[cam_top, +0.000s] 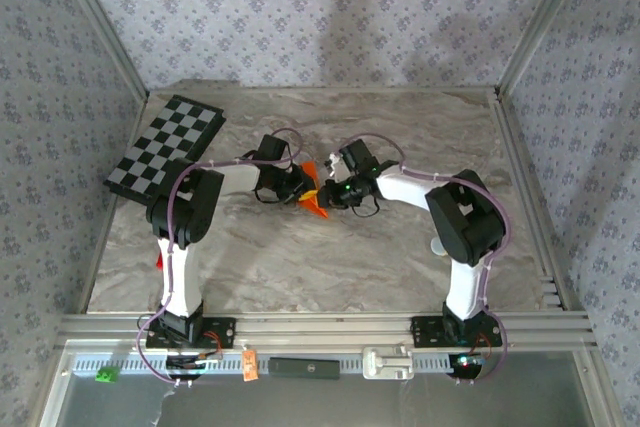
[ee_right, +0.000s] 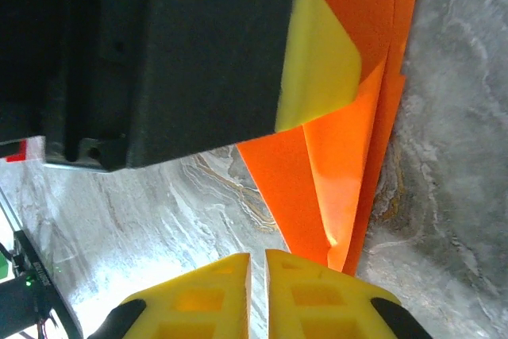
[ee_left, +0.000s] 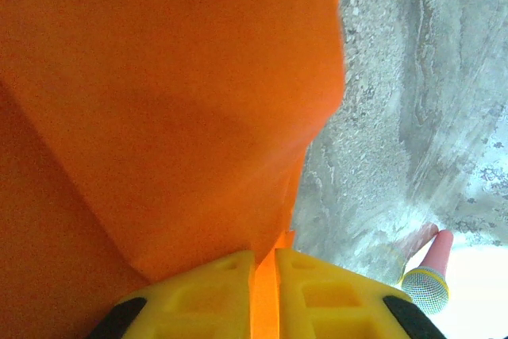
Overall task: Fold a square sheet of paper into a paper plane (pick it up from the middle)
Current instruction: Fourth fold the wing at the center of the table.
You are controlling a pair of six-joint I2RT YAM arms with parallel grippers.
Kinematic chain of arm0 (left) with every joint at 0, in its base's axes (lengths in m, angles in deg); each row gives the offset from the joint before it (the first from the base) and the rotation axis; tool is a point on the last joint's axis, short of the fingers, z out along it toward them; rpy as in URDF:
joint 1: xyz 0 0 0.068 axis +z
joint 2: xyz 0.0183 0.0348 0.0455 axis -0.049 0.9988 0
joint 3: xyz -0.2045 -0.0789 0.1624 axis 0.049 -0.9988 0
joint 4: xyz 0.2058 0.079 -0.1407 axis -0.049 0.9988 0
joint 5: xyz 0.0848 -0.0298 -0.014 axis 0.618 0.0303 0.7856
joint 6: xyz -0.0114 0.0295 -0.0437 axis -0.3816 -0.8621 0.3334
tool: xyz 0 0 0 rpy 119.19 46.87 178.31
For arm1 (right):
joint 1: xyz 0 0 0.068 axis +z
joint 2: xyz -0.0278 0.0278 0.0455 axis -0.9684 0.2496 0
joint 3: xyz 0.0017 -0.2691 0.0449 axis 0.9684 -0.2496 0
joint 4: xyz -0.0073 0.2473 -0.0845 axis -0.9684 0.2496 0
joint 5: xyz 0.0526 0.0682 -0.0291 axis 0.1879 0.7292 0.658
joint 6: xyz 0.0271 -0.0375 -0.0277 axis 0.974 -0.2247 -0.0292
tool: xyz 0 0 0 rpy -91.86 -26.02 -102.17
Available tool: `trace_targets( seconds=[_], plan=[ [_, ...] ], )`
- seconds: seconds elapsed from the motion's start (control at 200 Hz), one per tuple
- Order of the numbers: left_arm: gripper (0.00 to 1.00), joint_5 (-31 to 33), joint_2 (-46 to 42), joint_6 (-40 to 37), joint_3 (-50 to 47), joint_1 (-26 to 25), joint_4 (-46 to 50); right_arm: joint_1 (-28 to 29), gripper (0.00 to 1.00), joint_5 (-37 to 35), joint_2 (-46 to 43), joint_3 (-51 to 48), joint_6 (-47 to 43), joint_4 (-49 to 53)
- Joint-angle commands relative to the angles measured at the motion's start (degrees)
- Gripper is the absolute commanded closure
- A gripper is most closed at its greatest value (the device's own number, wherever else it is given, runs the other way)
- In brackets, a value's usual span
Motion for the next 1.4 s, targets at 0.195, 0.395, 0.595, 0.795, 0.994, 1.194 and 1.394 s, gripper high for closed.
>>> trace_targets(
  seconds=[0.195,0.395,0.595,0.795,0.994,1.194,1.394],
  plan=[
    [0.85,1.7,2.4,-0.1,-0.6,-0.3,3.6,0.4,0.87,0.0,3.7,1.1,2.0,0.1],
    [0.85,1.6,2.4,0.2,-0.8,-0.3,3.2,0.2,0.87,1.2,5.0,0.5,2.6,-0.2],
    [0.85,1.6,2.3,0.4,-1.0,-0.3,3.0,-0.3,0.87,1.8,4.2,0.2,2.8,-0.5],
    [0.85,1.6,2.1,0.6,-1.3,-0.3,2.7,-1.1,0.85,1.2,-0.2,-1.1,2.9,-1.7],
    [0.86,1.5,2.1,1.2,-1.5,-0.3,2.2,0.0,0.85,1.4,1.7,-0.7,3.1,-1.1],
    [0.85,1.1,1.9,1.4,-1.5,-0.3,1.8,0.5,0.85,0.6,4.0,0.0,2.9,-0.2],
    [0.86,0.2,1.5,2.0,-1.4,-0.3,0.9,0.5,0.86,-0.5,5.4,0.4,1.7,2.1]
  ],
)
